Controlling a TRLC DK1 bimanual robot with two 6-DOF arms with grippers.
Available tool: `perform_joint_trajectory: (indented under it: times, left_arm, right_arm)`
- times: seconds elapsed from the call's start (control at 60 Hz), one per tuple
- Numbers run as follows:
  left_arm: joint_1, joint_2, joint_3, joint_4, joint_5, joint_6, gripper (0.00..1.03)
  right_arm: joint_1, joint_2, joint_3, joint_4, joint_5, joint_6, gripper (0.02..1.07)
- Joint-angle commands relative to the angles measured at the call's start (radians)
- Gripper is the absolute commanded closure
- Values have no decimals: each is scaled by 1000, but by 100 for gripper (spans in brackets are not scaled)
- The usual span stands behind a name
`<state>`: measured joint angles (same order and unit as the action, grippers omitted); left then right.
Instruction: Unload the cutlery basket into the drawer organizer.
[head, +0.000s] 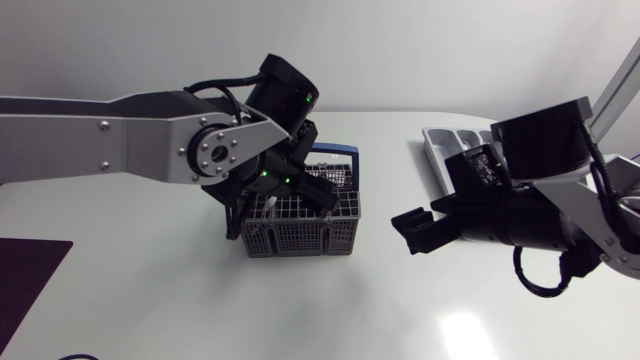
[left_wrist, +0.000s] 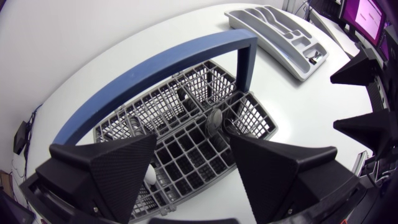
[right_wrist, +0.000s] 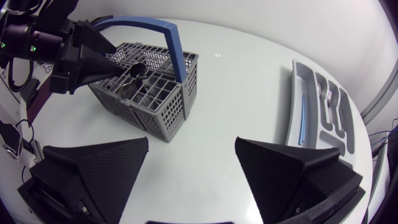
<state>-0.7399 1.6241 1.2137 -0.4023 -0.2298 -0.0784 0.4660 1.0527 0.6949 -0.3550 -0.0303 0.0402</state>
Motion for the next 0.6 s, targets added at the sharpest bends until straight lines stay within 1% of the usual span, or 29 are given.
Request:
perform_joint_trajectory:
  times: [0.0, 0.083, 0.133, 0.183, 0.217, 0.25, 0.283, 0.367, 0.45, 0.5, 0.517, 0.533, 0.583]
  left_arm:
    - [-15, 26, 35, 11, -13, 12, 25]
    - [-19, 48, 43, 22, -40, 19, 26]
    - [-21, 57, 43, 30, -45, 22, 28]
    - [-26, 62, 43, 37, -51, 26, 28]
    - [-35, 68, 41, 48, -71, 35, 31]
    - [-38, 69, 40, 56, -77, 39, 31]
    - [-47, 77, 35, 72, -105, 52, 32]
    - [-62, 92, 23, 117, -143, 78, 39]
    - [-70, 105, 21, 131, -158, 94, 39]
    - [-78, 117, 20, 143, -181, 103, 39]
    - [-78, 117, 20, 143, -183, 104, 40]
    - [-79, 120, 20, 149, -192, 106, 43]
    - [-79, 126, 17, 157, -198, 109, 44]
  right_arm:
    - [10, 26, 20, 17, 0, -13, 7]
    - [11, 32, 20, 21, 0, -13, 7]
    - [11, 32, 20, 21, -2, -13, 7]
    - [13, 32, 18, 21, -2, -13, 7]
    - [13, 32, 17, 22, -2, -13, 7]
    - [11, 32, 14, 22, -2, -13, 7]
    - [11, 33, 12, 22, -2, -13, 7]
    - [13, 32, 9, 24, -2, -13, 7]
    - [11, 32, 6, 24, 0, -14, 7]
    - [11, 30, 6, 24, 0, -17, 7]
    - [11, 30, 5, 24, 0, -17, 7]
    - [11, 30, 5, 24, 0, -17, 7]
    - [11, 30, 3, 24, -2, -19, 7]
